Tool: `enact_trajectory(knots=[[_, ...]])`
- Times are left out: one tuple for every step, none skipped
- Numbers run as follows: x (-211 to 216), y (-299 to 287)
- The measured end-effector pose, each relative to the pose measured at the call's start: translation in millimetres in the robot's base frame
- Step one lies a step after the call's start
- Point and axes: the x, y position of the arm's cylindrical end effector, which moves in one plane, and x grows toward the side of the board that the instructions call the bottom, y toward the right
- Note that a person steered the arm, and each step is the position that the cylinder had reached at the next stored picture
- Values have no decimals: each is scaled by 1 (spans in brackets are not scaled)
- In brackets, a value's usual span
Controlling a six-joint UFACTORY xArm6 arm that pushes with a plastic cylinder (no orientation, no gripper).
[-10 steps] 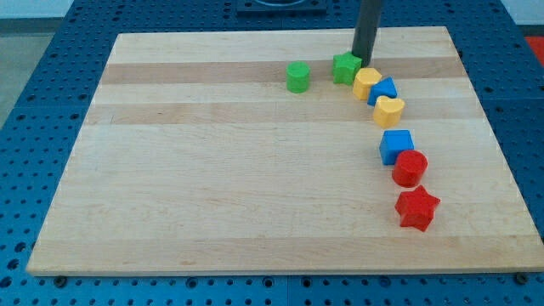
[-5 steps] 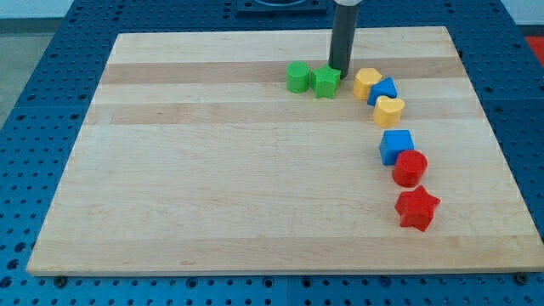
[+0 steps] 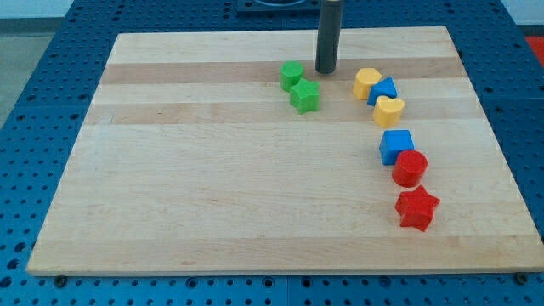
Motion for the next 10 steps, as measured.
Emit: enact_trajectory(knots=[[0,-21],[7,-55],[22,-62],[23,-62],[19,-51],[19,-42],[27,-41],[41,-39],[41,-39],[49,-39]])
